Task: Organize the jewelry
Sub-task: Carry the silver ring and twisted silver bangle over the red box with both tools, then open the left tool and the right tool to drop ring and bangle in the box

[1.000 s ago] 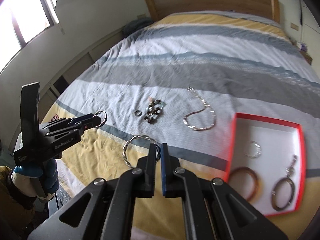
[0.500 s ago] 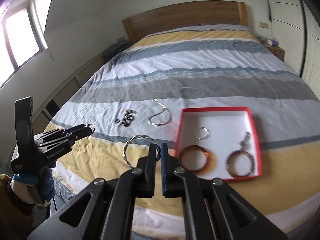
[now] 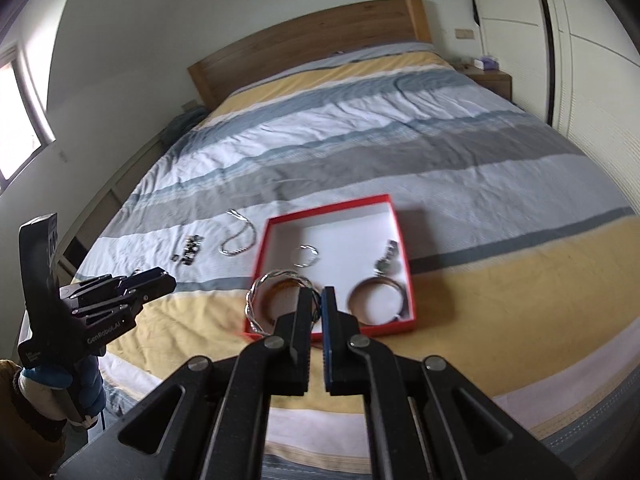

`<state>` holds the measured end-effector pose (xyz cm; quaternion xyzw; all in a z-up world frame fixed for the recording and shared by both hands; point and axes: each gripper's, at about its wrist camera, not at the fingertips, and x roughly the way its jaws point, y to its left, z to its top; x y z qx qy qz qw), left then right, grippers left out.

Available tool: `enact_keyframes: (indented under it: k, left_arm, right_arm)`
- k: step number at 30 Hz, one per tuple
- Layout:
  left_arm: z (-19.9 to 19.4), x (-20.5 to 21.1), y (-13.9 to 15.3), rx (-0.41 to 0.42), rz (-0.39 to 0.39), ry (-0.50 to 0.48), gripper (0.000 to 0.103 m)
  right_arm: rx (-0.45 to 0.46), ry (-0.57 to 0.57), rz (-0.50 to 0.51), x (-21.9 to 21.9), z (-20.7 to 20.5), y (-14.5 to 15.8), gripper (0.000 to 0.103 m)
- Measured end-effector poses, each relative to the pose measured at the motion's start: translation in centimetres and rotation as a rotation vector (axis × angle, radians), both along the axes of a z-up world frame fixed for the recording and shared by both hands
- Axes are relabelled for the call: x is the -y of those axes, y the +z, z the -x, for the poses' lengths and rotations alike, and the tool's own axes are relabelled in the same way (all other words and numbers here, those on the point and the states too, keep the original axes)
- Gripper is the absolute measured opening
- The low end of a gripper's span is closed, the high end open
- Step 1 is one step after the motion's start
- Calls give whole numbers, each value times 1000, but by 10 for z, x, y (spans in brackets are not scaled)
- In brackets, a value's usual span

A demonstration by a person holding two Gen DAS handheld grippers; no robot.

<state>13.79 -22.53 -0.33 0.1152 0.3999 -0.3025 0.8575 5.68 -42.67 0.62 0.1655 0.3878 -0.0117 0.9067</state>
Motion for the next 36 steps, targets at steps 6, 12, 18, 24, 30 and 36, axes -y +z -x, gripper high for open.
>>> enact_keyframes:
  k: [6, 12, 18, 24, 30, 36]
  left_arm:
    - [-10, 39, -33, -63, -45, -52, 19]
    - [-30, 64, -63, -120, -82, -67, 19]
    - [-50, 85, -91, -151, -120, -71, 19]
    - [-57, 99, -111, -173, -147, -90, 19]
    - [-60, 100, -129, -203, -158, -92, 19]
    - [-63, 100, -132, -207, -154, -86, 20]
  right_arm:
    - [-73, 7, -27, 17, -22, -38, 4]
    - [-146, 47, -33, 17, -58, -76, 4]
    - [-215, 68, -28, 20, -88, -106, 4]
    - [-293, 82, 18, 23, -108, -130, 4]
    - [-344, 103, 65, 22, -114, -144, 4]
    - [-371, 132, 108, 17, -119, -147, 4]
